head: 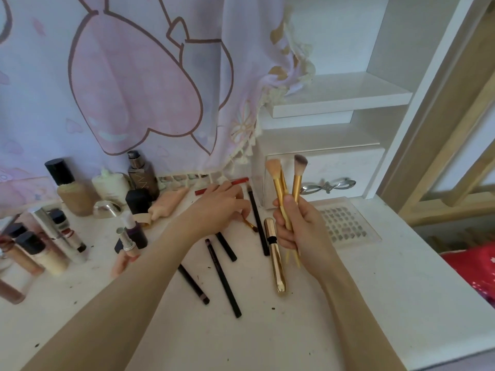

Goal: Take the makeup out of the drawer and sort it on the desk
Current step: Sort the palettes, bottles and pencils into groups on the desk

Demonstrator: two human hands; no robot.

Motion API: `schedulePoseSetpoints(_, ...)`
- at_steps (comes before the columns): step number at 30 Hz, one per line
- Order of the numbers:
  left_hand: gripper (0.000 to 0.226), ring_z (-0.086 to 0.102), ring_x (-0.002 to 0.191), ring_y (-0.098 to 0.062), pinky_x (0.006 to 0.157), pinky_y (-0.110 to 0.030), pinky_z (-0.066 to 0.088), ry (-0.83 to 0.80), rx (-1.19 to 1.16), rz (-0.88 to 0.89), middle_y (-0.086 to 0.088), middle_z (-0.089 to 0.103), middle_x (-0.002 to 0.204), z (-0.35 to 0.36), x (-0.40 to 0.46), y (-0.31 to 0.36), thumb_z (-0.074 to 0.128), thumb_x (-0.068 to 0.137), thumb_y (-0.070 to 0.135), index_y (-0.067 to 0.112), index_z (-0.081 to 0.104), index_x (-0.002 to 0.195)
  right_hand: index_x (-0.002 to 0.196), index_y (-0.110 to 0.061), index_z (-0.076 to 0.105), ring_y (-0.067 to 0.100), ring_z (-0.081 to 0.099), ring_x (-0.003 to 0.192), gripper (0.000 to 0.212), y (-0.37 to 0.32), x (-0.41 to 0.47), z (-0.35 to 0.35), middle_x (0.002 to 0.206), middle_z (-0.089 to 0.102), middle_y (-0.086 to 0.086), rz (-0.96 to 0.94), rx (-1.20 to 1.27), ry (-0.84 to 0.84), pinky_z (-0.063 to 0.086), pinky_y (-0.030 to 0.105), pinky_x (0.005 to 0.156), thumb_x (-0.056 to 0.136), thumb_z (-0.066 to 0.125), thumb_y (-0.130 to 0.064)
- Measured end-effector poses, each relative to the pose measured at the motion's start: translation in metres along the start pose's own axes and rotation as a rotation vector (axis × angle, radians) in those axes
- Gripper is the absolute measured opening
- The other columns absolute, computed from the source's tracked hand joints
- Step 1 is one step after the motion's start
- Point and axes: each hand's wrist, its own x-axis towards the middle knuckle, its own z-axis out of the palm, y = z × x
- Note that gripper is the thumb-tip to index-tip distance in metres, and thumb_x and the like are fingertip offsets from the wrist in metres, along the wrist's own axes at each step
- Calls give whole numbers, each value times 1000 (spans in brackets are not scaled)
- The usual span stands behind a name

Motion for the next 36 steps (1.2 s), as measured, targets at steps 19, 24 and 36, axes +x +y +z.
schedulePoseSetpoints(19, 17, 66, 85, -10, 81, -24, 51, 654, -1413, -573, 0, 70, 80, -82, -85, 38, 47, 95, 10, 18, 61, 92, 95, -6, 61, 10, 37, 50, 22, -20, -18, 61, 61, 46, 0, -73, -77, -187, 29, 20, 45, 97, 42, -16)
schedulePoseSetpoints(24, 12, 65, 82, -9, 74, -20, 51, 692, -1505, -627, 1, 72, 84, -92, -146, 21, 55, 91, 13, 14, 67, 88, 86, 5, 52, 6, 30, 48, 25, -23, -32, 109, 60, 32, -1, -96, -301, -275, 30, 16, 44, 94, 51, -19)
schedulePoseSetpoints(36, 19, 62, 79, -15, 65, -18, 50, 725, -1418, -804, -12, 69, 93, -73, -293, -26, 59, 86, 4, 7, 63, 105, 92, -13, 58, 5, 37, 50, 17, 8, -69, 229, 61, 51, -5, 153, -417, -713, 32, 15, 47, 98, 44, -19)
